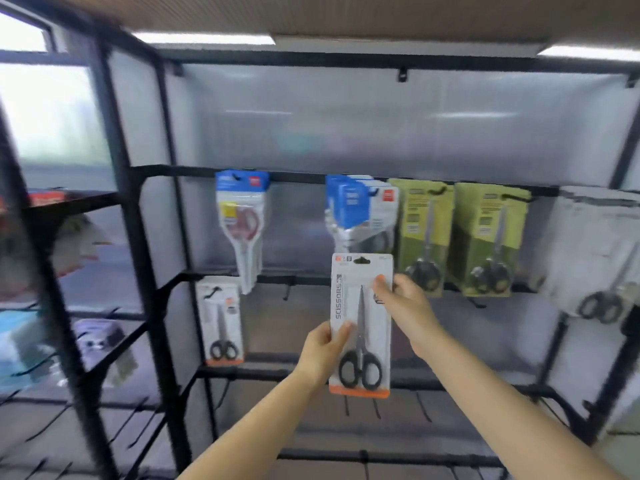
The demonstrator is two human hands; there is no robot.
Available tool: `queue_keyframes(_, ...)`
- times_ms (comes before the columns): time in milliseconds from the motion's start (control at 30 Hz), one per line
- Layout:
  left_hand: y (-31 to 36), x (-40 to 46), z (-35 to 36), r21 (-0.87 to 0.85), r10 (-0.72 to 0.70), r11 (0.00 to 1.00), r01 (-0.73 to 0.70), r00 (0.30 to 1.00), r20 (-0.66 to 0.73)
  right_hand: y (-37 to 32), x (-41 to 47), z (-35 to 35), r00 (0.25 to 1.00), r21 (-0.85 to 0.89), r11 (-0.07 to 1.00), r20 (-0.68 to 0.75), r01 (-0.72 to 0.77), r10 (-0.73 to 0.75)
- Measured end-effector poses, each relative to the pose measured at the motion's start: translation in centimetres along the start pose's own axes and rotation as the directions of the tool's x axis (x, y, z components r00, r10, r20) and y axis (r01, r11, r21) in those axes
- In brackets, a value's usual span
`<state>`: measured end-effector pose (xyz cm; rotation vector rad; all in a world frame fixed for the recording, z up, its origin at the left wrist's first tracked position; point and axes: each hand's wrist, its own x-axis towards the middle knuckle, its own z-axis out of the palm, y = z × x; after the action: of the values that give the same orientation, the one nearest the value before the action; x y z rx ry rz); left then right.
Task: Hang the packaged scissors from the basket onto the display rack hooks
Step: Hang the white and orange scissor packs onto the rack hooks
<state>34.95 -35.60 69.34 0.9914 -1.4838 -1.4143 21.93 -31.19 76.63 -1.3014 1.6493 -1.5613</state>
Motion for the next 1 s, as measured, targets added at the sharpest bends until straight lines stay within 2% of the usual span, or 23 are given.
queue_keyframes(167, -1.2, -2.9, -9.3, 0.017, -0.009, 1.000, 0.011, 0.992, -0.122, -2.2, -0.3, 7.4, 0.991, -0.041, 0.993, 0.079, 0.113, -0.110)
queue_keyframes(300, -3.1, -5.2, -14.8, 0.069, 0.013, 0.998, 0.001, 0.980, -0.200, -1.9, -0.9, 12.0, 0.982, -0.088, 0.989, 0.160, 0.117, -0.102)
queue_keyframes(600, -6.7, -5.8, -20.3, 0.088, -0.055, 0.992, 0.086, 0.949, -0.309, -0.5, 0.0, 19.9, 0.948, -0.180, 0.977, 0.313, 0.116, -0.055)
queue_keyframes(833, -7.8, -2.0, -23.4, 0.141, -0.095, 0.977, 0.160, 0.916, -0.389, 0.5, 3.6, 24.2, 0.951, -0.216, 0.969, 0.305, 0.120, -0.049)
queue_keyframes(1000, -8.7, 1.4, -24.9, 0.106, -0.130, 0.977, 0.186, 0.909, -0.395, 1.3, 6.5, 27.2, 0.965, -0.233, 0.963, 0.252, 0.134, -0.074)
